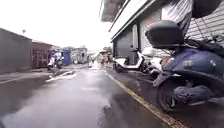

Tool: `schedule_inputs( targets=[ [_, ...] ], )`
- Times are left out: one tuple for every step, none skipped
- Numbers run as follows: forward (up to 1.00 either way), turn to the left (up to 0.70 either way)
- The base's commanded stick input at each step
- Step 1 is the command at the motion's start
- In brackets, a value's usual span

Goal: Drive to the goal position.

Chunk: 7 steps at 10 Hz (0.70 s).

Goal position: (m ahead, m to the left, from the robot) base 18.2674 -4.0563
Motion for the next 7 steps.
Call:
schedule_inputs(
  targets=[
    [0.03, 0.13],
    [0.1, 0.35],
    [0.39, 0.27],
    [0.45, 0.23],
    [0.45, 0.23],
    [0.45, 0.23],
    [0.45, 0.18]
  ],
)
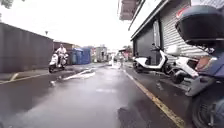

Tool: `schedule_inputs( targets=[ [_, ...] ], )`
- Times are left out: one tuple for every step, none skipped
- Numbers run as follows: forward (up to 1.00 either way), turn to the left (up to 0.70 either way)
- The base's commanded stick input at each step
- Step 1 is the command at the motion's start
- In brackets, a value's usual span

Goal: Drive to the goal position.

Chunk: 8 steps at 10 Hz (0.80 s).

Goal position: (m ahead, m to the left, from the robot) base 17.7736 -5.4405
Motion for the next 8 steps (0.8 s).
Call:
schedule_inputs(
  targets=[
    [0.45, 0.14],
    [0.45, 0.03],
    [0.45, 0.03],
    [0.45, 0.03],
    [0.45, 0.03],
    [0.45, 0.03],
    [0.45, 0.03],
    [0.45, 0.03]
  ],
)
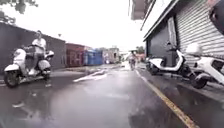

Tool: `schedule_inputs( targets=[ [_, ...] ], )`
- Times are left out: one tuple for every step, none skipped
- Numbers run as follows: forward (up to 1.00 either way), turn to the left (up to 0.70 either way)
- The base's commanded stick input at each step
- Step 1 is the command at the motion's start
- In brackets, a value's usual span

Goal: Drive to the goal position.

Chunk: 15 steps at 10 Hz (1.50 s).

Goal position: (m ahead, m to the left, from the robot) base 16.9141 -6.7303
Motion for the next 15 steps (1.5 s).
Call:
schedule_inputs(
  targets=[
    [0.45, 0.01],
    [0.45, -0.09],
    [0.45, -0.27],
    [0.45, -0.27],
    [0.45, -0.27],
    [0.45, -0.21],
    [0.45, -0.05],
    [0.45, 0.03],
    [0.45, 0.03],
    [0.45, 0.03],
    [0.45, 0.03],
    [0.45, -0.1],
    [0.45, -0.25],
    [0.45, -0.27],
    [0.58, -0.2]
  ],
)
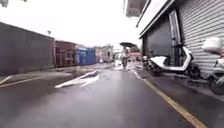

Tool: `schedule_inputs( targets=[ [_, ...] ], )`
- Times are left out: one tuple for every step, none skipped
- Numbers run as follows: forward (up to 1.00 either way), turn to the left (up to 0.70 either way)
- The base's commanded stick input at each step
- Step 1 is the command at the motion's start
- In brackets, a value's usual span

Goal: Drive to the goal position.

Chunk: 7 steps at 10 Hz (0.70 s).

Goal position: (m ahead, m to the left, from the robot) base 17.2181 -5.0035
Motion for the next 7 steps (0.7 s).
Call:
schedule_inputs(
  targets=[
    [0.69, -0.14],
    [0.69, -0.13],
    [0.69, -0.05],
    [0.69, 0.01],
    [0.69, 0.01],
    [0.69, 0.01],
    [0.69, 0.01]
  ],
)
